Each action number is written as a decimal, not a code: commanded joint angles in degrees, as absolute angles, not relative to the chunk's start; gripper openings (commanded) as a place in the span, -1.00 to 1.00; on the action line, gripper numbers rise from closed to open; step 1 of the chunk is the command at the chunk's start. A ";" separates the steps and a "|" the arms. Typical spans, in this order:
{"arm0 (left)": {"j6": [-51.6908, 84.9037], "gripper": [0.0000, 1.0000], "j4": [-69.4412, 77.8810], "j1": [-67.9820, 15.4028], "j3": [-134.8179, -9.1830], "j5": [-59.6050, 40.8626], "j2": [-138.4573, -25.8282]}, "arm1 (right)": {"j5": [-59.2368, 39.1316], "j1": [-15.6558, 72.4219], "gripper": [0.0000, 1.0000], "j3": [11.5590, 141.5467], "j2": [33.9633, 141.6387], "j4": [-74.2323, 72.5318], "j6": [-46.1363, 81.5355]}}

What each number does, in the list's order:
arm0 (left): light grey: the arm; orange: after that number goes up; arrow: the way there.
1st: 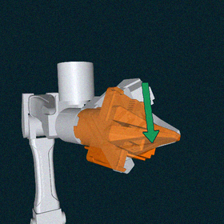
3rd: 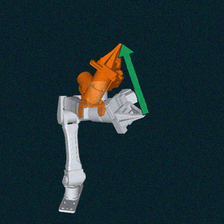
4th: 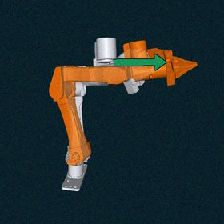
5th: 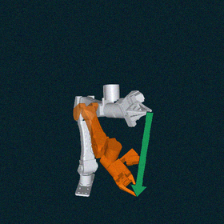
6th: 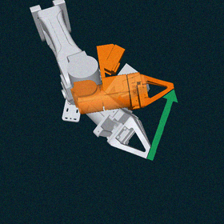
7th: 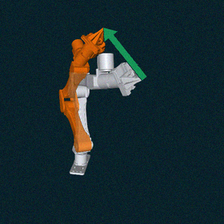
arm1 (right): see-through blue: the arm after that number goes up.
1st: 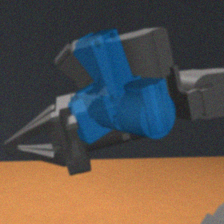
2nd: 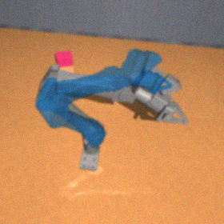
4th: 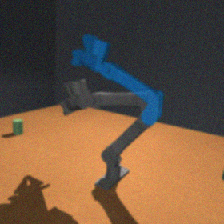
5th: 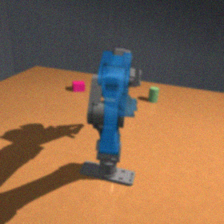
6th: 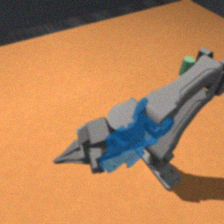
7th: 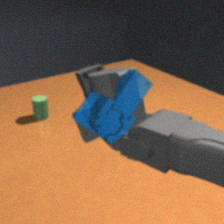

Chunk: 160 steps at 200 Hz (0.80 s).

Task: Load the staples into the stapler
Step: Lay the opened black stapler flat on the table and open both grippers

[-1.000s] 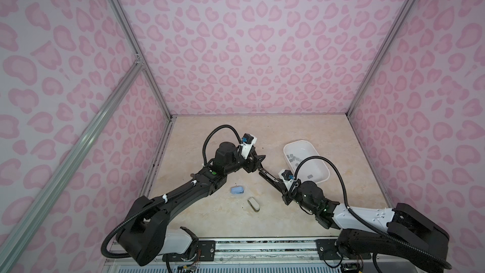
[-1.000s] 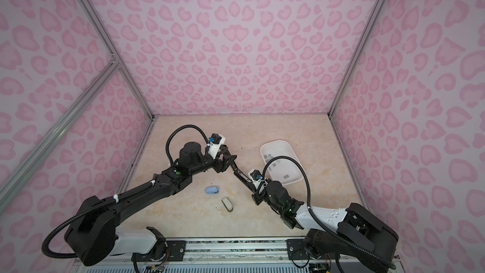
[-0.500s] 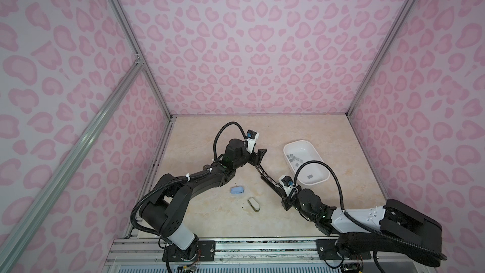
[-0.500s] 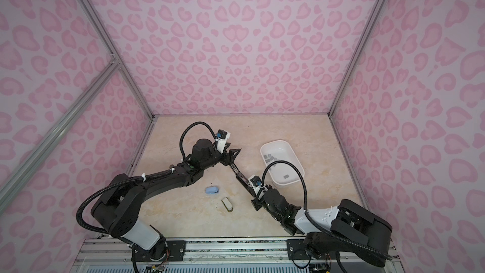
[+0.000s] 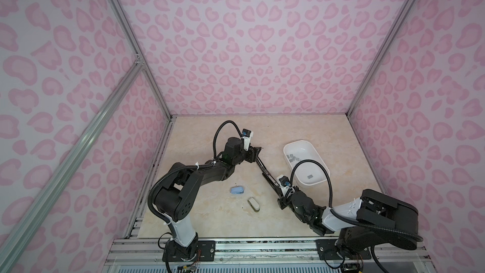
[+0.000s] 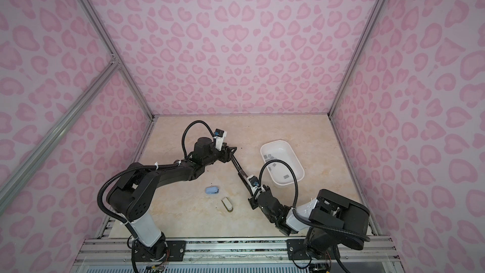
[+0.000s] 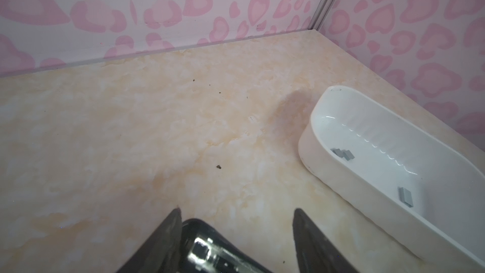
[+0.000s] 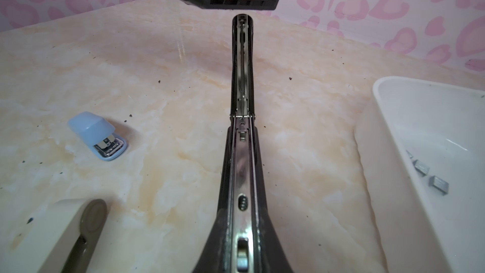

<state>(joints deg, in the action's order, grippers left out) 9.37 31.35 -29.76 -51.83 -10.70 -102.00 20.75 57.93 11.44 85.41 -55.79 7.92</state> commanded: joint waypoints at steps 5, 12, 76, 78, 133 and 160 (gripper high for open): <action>9.49 0.36 35.16 -29.51 -52.22 -12.64 -102.74 | 25.13 58.02 -1.00 11.34 87.61 -64.74 9.20; 9.48 0.36 35.24 -29.53 -52.20 -12.74 -102.89 | 25.55 58.01 -1.00 11.44 88.35 -65.22 9.64; 8.94 0.36 35.99 -29.00 -46.85 -14.41 -95.40 | 30.40 58.05 -1.00 12.30 97.15 -71.26 13.71; 8.83 0.36 35.96 -29.00 -46.50 -14.37 -94.91 | 30.81 58.01 -1.00 12.41 97.71 -71.56 13.93; 9.13 0.38 32.95 -29.00 -36.72 -12.34 -76.91 | 37.66 58.08 -1.00 12.66 105.88 -79.16 16.23; 11.47 0.44 29.51 -29.00 -31.90 -9.08 -66.98 | 37.36 58.06 -1.00 14.12 107.04 -78.08 16.17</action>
<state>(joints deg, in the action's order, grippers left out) 9.23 32.40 -28.99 -34.94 -12.29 -73.71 34.54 58.02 12.99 106.08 -74.74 15.42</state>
